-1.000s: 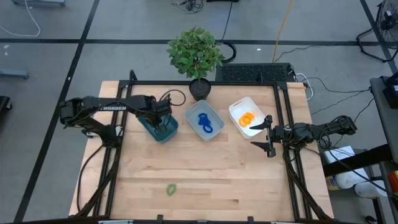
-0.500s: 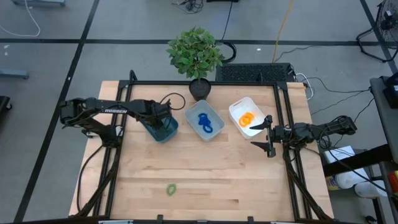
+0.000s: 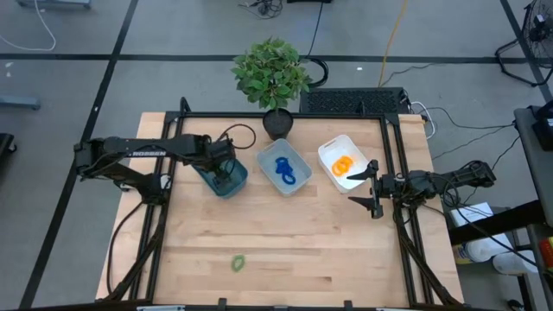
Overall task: Sort spring keychains
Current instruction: Put the green spring keychain into the blue bin
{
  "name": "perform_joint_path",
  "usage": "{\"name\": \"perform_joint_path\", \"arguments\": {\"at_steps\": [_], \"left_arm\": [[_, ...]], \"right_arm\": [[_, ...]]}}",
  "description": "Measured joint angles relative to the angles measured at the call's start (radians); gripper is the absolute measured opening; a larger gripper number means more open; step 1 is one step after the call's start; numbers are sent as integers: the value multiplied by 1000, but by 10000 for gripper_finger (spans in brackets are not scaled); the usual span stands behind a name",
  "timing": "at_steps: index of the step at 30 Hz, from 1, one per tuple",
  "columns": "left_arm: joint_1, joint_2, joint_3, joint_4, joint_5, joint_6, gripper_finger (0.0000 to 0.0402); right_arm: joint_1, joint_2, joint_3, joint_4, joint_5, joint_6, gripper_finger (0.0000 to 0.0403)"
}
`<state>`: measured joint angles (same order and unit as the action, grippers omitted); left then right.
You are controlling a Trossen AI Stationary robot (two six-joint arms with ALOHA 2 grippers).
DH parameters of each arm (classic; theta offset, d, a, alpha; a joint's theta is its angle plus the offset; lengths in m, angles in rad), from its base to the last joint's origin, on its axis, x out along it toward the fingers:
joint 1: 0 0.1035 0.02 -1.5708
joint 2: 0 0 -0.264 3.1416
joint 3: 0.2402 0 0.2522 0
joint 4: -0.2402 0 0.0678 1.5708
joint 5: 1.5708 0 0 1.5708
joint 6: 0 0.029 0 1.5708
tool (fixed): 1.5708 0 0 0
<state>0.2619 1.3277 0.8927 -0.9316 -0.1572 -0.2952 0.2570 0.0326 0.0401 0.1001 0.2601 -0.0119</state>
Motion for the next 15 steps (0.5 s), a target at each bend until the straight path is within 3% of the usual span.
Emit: {"name": "perform_joint_path", "arguments": {"at_steps": [9,15], "left_arm": [[-126,-22,179,-223,1,-153,376],[-283,-22,248,-249,2,-266,376]], "right_arm": [[0,0,0,0,0,0,297],[0,0,0,0,0,0,297]]}}
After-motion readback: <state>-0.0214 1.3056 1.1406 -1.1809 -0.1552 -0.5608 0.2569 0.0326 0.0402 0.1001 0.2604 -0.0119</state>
